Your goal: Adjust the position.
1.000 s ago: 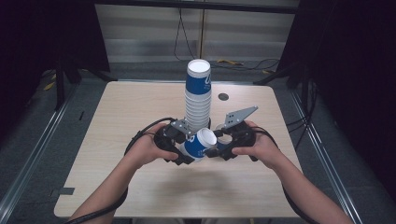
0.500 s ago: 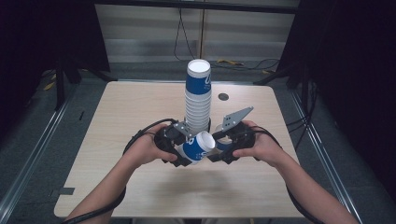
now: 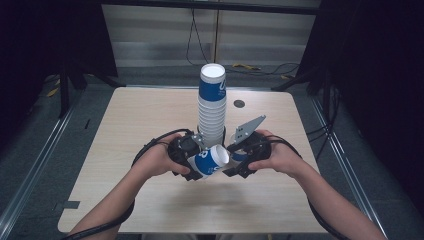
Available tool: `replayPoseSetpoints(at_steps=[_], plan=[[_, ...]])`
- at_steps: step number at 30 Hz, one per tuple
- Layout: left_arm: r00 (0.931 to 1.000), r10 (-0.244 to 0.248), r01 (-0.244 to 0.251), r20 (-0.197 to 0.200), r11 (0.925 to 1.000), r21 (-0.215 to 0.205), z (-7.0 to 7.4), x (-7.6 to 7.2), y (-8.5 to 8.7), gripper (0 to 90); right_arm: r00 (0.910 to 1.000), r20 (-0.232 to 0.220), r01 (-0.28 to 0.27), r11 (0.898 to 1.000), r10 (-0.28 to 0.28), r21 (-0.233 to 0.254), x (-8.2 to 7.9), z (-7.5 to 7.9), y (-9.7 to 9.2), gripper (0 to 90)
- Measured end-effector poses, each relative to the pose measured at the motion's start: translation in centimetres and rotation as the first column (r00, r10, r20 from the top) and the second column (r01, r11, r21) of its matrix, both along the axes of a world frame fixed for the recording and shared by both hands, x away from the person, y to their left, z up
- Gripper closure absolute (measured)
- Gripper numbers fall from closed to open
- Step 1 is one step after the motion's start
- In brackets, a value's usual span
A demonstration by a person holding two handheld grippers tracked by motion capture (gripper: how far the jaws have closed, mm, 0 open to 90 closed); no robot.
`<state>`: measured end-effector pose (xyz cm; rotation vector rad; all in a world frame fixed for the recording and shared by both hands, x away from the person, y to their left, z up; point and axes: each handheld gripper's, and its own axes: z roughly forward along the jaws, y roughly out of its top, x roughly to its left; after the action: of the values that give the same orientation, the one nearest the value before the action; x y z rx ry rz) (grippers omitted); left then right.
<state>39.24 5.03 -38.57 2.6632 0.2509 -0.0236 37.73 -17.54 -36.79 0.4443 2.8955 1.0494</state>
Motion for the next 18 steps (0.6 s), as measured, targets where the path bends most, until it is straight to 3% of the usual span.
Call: replayPoseSetpoints(at_steps=[1,2,5,10,18], plan=[[0.9998,-0.019,0.018,0.011,0.9997,0.016,0.1,0.1,0.0,25.7,1.0,-0.008,0.003,1.0,-0.003,-0.005,0.0,0.0,0.0,17.1],[1.0,0.006,-0.006,-0.004,1.0,0.003,0.0,-0.1,-0.1,25.7,1.0,-0.008,0.002,1.0,-0.002,-0.01,-0.1,0.0,0.1,17.1],[0.9998,-0.013,0.013,0.016,0.9992,0.037,0.2,0.0,-0.3,25.6,0.9999,-0.013,-0.009,0.999,0.009,-0.036,0.0,-0.1,0.2,17.2],[0.9998,-0.013,0.012,0.014,0.9977,0.067,0.3,-0.2,-0.6,25.6,0.9999,-0.003,-0.01,0.998,0.01,-0.063,0.0,0.2,0.4,17.5],[0.9995,-0.029,0.028,0.015,0.9966,0.077,0.3,-0.3,-1.2,25.5,0.9995,-0.028,-0.02,0.994,0.017,-0.107,-0.1,0.3,1.1,18.1]])
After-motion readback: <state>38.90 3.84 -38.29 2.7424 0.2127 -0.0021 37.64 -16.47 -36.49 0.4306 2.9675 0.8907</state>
